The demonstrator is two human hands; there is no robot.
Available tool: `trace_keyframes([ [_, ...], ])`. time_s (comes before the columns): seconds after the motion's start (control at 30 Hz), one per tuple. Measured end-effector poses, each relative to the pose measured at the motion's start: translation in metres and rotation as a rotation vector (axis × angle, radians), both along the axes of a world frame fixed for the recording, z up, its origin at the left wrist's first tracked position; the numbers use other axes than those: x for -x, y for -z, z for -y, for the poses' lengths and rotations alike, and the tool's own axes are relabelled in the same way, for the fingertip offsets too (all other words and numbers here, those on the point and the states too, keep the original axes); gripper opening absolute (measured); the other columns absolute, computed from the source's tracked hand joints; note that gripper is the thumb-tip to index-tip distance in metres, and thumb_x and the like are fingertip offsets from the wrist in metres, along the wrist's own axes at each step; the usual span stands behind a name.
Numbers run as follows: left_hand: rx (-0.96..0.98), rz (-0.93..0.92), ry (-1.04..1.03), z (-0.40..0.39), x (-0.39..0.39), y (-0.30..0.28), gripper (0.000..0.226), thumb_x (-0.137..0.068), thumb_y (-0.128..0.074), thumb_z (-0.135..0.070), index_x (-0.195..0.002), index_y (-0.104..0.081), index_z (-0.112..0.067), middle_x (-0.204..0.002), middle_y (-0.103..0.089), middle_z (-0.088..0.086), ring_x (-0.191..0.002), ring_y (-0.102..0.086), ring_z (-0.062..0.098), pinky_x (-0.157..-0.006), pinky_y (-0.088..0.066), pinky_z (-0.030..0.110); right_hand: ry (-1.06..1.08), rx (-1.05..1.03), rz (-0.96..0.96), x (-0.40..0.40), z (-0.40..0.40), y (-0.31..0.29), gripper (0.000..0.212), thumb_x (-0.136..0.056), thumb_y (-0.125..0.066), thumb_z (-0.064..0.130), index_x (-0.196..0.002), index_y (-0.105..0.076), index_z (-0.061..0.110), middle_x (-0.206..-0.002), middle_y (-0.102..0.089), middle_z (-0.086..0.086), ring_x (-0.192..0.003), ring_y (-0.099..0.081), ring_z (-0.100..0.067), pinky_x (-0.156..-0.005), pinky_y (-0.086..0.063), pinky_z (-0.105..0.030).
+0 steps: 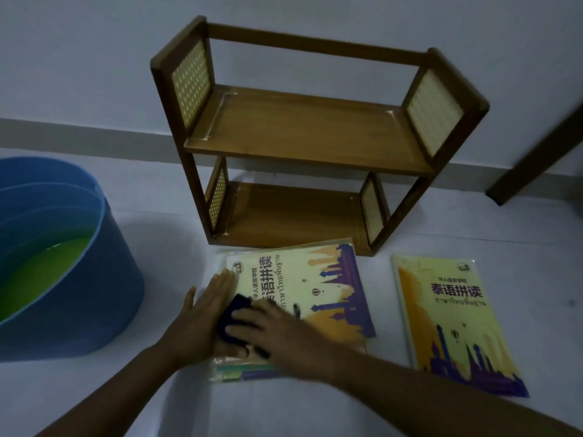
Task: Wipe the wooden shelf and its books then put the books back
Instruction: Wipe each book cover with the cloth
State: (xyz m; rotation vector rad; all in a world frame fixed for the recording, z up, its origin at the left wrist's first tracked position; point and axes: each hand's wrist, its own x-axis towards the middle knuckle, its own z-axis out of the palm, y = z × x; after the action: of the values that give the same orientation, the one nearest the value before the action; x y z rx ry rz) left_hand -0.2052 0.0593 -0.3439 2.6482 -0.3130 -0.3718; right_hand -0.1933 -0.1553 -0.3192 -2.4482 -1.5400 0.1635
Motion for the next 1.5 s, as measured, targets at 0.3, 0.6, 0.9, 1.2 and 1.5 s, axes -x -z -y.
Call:
trace_keyframes([
  [0.3,-0.223,-0.096,0.041,0.012,-0.007,-0.012,0.137,-0.059,-0.051,-0.088,-0.147,0.02,-0.013,-0.148,0.034,0.006,-0.143,0.023,0.021,-0.113,0.015,0.047,0.123,0.051,0.153,0.021,0.08,0.016,0.051,-0.088,-0.043,0.026,-0.139,-0.04,0.027,-0.142,-0.051,0.001,-0.126,-0.048,-0.029,-0.105,-0.043,-0.043],
  [0.6,-0.241,-0.149,0.042,0.014,-0.006,-0.015,0.137,-0.058,-0.047,-0.09,-0.145,0.023,-0.012,-0.15,0.033,0.006,-0.143,0.021,0.022,-0.117,0.008,0.052,0.924,-0.038,-0.112,-0.029,0.194,0.019,0.068,-0.078,-0.059,-0.001,-0.143,-0.04,0.009,-0.148,-0.039,-0.017,-0.134,-0.038,-0.039,-0.105,-0.04,-0.056],
  [0.9,-0.241,-0.174,0.055,0.015,-0.008,-0.016,0.147,-0.04,-0.023,-0.103,-0.146,0.023,-0.012,-0.15,0.032,0.007,-0.143,0.022,0.021,-0.118,0.008,0.052,0.456,0.224,0.049,-0.001,0.164,0.018,0.085,-0.073,-0.071,0.023,-0.147,-0.029,0.023,-0.157,-0.024,-0.006,-0.143,-0.028,-0.028,-0.112,-0.029,-0.054],
  [1.2,-0.241,-0.083,0.22,0.065,-0.002,-0.052,0.118,-0.064,-0.03,-0.092,-0.149,0.018,-0.026,-0.15,0.033,0.001,-0.142,0.028,0.022,-0.115,0.013,0.045,0.306,-0.044,0.205,-0.023,0.177,-0.009,0.078,-0.07,-0.078,-0.001,-0.137,-0.042,0.015,-0.137,-0.055,-0.012,-0.13,-0.048,-0.03,-0.109,-0.036,-0.054],
  [1.5,0.062,0.434,0.055,0.069,-0.017,-0.147,0.037,-0.081,-0.072,-0.023,-0.115,-0.061,-0.032,-0.085,-0.071,-0.011,-0.065,-0.061,-0.004,-0.056,-0.049,0.014,0.803,-0.751,-0.488,-0.044,0.14,-0.114,0.088,-0.082,-0.068,0.033,-0.15,-0.013,0.035,-0.15,-0.027,0.021,-0.136,-0.029,0.007,-0.107,-0.033,-0.017],
])
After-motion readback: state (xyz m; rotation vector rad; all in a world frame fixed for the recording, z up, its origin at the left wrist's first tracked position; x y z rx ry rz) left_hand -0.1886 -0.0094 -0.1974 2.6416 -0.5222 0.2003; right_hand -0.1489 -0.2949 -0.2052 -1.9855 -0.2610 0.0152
